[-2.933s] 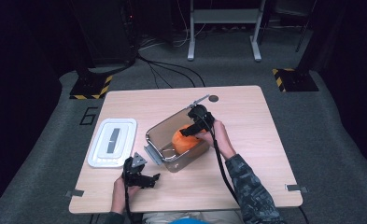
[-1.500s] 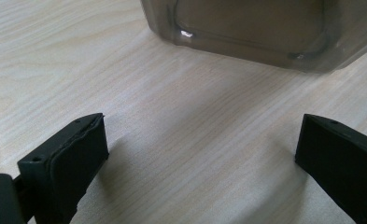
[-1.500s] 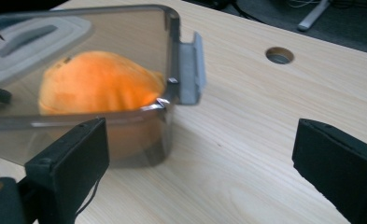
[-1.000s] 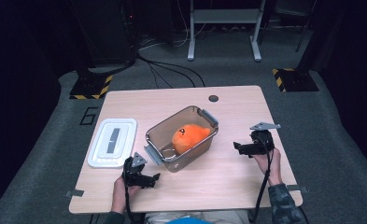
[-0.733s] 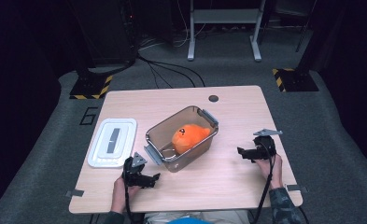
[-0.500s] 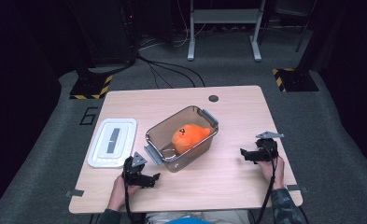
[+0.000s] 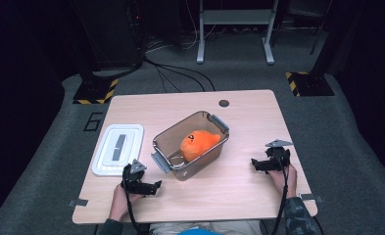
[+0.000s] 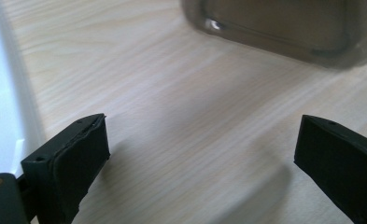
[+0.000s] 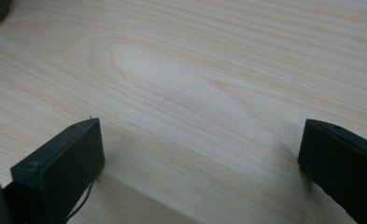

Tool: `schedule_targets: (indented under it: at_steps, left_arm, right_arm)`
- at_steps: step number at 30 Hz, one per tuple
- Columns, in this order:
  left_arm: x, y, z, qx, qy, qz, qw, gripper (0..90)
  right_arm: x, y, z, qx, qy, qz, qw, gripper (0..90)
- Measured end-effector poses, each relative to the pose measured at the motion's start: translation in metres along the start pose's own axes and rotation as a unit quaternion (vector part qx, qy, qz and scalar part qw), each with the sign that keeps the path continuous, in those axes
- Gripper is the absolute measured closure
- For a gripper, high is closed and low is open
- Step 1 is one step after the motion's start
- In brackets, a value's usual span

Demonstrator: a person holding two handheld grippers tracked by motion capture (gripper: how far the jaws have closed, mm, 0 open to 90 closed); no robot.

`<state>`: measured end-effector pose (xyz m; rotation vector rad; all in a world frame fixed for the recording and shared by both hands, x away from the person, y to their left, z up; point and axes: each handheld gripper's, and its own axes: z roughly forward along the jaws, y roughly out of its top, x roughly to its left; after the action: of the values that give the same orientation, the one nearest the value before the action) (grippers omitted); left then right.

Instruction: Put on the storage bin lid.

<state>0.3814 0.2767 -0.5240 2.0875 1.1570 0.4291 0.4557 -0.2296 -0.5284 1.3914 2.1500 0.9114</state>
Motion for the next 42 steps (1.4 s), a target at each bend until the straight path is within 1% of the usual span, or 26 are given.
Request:
schedule_targets:
  at_steps: [1,6,10,13,14,17,20,21,22,24,25,26,27,28,31,34,35,36,37,38,39,40,41,42]
  left_arm:
    - [0.002,0.001,-0.003,0.001,0.006,-0.002,1.0,3.1]
    - [0.011,0.004,-0.012,-0.012,0.022,-0.015,0.9996,3.2]
    - [0.023,0.007,-0.017,-0.016,0.031,-0.022,0.9991,2.9]
    - [0.032,0.01,-0.02,-0.019,0.044,-0.031,0.9984,2.8]
    - [0.036,0.011,-0.022,-0.021,0.051,-0.031,0.998,2.9]
    - [0.046,0.017,-0.026,-0.029,0.072,-0.043,0.996,3.6]
    - [0.057,0.021,-0.029,-0.036,0.081,-0.055,0.9945,2.1]
    - [0.057,0.021,-0.029,-0.036,0.081,-0.055,0.9945,1.6]
    - [0.064,0.024,-0.03,-0.041,0.088,-0.06,0.9935,1.5]
    - [0.073,0.028,-0.031,-0.04,0.094,-0.064,0.9927,1.2]
    - [0.073,0.028,-0.031,-0.04,0.094,-0.064,0.9927,1.2]
    - [0.077,0.029,-0.03,-0.045,0.103,-0.067,0.9914,1.2]
    - [0.083,0.032,-0.03,-0.041,0.105,-0.07,0.9912,1.0]
    - [0.086,0.033,-0.029,-0.042,0.108,-0.074,0.9905,0.9]
    - [0.098,0.037,-0.027,-0.043,0.118,-0.086,0.9884,0.9]
    - [0.109,0.042,-0.023,-0.036,0.122,-0.102,0.9866,1.0]
    - [0.112,0.043,-0.022,-0.034,0.129,-0.099,0.9861,1.2]
    - [0.115,0.045,-0.02,-0.031,0.13,-0.103,0.9856,1.2]
    - [0.118,0.046,-0.019,-0.029,0.134,-0.106,0.9848,1.2]
    - [0.122,0.047,-0.018,-0.024,0.147,-0.108,0.983,1.1]
    - [0.122,0.047,-0.018,-0.024,0.147,-0.108,0.983,1.1]
    - [0.127,0.048,-0.015,-0.027,0.156,-0.114,0.9807,0.9]
    - [0.127,0.048,-0.015,-0.027,0.156,-0.114,0.9807,0.9]
    - [0.134,0.049,-0.011,-0.016,0.156,-0.124,0.9798,0.7]
  right_arm:
    - [0.0,0.0,0.0,0.0,0.0,-0.001,1.0,0.0]
    - [0.0,0.0,0.0,0.002,0.001,0.002,1.0,0.0]
    - [0.0,0.0,0.0,0.002,0.0,0.003,1.0,0.0]
    - [0.0,0.0,0.0,0.002,0.0,0.0,1.0,0.0]
    - [0.0,0.0,0.0,0.002,0.0,-0.002,1.0,0.0]
    - [0.0,0.0,0.0,0.001,0.0,-0.005,1.0,0.0]
    - [0.0,0.0,0.0,0.002,0.0,-0.001,1.0,0.0]
    - [0.0,0.0,0.0,0.001,0.0,-0.004,1.0,0.0]
    - [0.0,0.0,0.0,0.001,0.0,-0.005,1.0,0.0]
    - [0.0,0.0,0.0,0.002,0.0,-0.002,1.0,0.0]
    - [0.0,0.0,0.0,0.002,0.0,-0.002,1.0,0.0]
    - [0.0,0.0,0.0,0.001,0.0,-0.004,1.0,0.0]
    - [0.0,0.0,0.0,0.002,0.0,-0.001,1.0,0.0]
    - [0.0,0.0,0.0,0.001,0.0,-0.005,1.0,0.0]
    - [0.0,0.0,0.0,0.001,0.0,-0.002,1.0,0.0]
    - [0.0,0.0,0.0,0.001,0.0,-0.004,1.0,0.0]
    - [0.0,0.0,0.0,0.002,0.0,-0.001,1.0,0.0]
    - [0.0,0.0,0.0,0.001,0.0,-0.005,1.0,0.0]
    - [0.0,0.0,0.0,0.002,0.0,-0.001,1.0,0.0]
    - [0.0,0.0,0.0,0.001,0.0,-0.005,1.0,0.0]
    - [0.0,0.0,0.0,0.001,0.0,-0.004,1.0,0.0]
    - [0.0,0.0,0.0,0.001,0.0,-0.004,1.0,0.0]
    - [0.0,0.0,0.0,0.001,0.0,-0.004,1.0,0.0]
    - [0.0,0.0,0.0,0.001,0.001,-0.002,1.0,0.0]
